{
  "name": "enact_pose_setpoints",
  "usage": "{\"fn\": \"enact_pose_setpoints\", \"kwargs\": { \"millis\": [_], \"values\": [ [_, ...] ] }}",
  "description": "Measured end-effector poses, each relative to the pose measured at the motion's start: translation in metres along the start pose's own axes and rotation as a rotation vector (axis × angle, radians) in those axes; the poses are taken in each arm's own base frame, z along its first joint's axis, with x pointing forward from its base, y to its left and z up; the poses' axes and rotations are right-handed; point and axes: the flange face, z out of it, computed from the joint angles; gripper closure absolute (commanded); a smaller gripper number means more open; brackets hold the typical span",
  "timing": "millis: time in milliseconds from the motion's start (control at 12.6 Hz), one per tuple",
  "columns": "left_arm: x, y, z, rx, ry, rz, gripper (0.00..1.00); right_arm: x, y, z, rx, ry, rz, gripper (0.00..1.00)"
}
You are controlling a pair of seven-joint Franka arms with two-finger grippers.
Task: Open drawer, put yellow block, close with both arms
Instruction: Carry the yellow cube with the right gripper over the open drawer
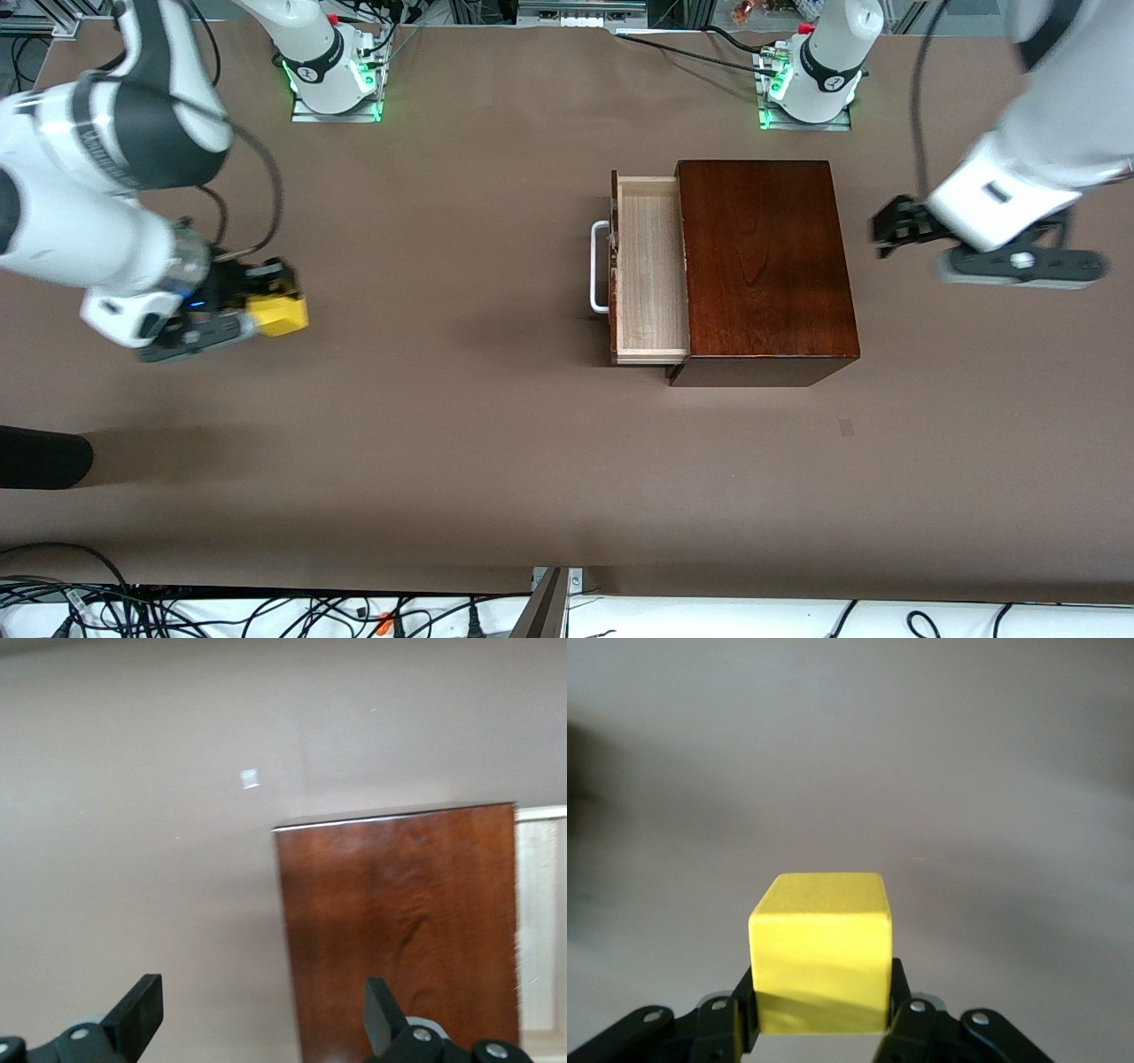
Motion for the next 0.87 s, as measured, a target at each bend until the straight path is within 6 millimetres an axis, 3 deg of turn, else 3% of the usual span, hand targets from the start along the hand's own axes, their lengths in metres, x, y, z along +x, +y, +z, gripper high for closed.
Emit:
{"fn": "enact_pose_setpoints", "kwargs": {
  "millis": [238, 556, 874],
  "values": [
    [-0.02, -0.039, 0.003, -0.024, 0.022, -0.031, 0.0, 0.004, -0.131, 0.007, -0.029, 0.014, -0.226, 0.84],
    [-0.044, -0.046, 0.012, -0.067, 0.046, -0.053, 0.0, -0.001, -0.27, 0.017, -0.049, 0.073, -0.446, 0.83],
    [-0.046, -0.049, 0.015, -0.068, 0.04, -0.058, 0.0, -0.006, -0.403, 0.062, -0.171, 0.166, -0.689, 0.82]
  ]
}}
